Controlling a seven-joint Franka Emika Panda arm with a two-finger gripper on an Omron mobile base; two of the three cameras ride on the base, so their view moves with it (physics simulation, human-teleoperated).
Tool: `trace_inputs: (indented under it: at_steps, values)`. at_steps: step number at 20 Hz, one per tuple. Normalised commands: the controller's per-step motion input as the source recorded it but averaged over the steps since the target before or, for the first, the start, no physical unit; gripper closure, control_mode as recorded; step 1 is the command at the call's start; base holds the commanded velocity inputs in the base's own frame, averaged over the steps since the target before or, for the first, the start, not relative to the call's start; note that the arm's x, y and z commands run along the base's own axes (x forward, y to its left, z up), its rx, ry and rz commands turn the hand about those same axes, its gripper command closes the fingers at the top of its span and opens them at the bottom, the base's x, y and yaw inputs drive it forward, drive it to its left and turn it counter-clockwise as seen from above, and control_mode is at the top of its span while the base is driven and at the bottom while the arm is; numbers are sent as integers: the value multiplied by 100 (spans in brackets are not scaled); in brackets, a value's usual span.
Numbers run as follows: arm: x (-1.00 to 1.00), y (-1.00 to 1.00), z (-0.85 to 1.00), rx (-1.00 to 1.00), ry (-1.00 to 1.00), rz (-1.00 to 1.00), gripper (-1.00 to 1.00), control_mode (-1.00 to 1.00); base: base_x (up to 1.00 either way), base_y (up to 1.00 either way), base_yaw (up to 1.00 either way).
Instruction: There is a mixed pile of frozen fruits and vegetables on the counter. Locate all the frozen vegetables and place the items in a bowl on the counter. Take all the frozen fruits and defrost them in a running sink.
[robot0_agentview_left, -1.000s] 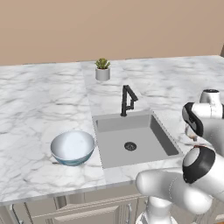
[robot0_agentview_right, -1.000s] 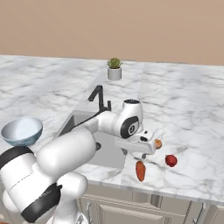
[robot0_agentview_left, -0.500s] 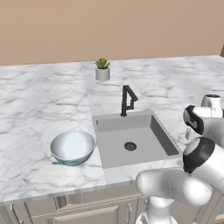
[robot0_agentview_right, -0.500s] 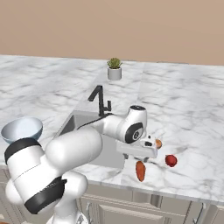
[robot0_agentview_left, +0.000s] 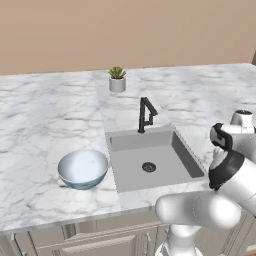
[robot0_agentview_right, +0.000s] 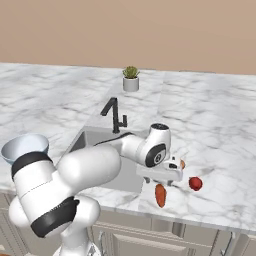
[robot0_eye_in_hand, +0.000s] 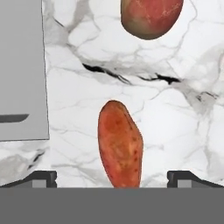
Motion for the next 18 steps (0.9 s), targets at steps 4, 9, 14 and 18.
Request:
trace_inputs:
  at_steps: [4,9,14,18]
  values:
    - [-4,0,-22,-1,0,0,-100,-100,0,0,0]
    - [-2,0,-21,-1,1,0,-100,-100,0,0,0]
    - [0,-6,-13,0,0,0,-100,-100,0,0,0]
    - [5,-15,-30,0,1,0,-100,-100,0,0,0]
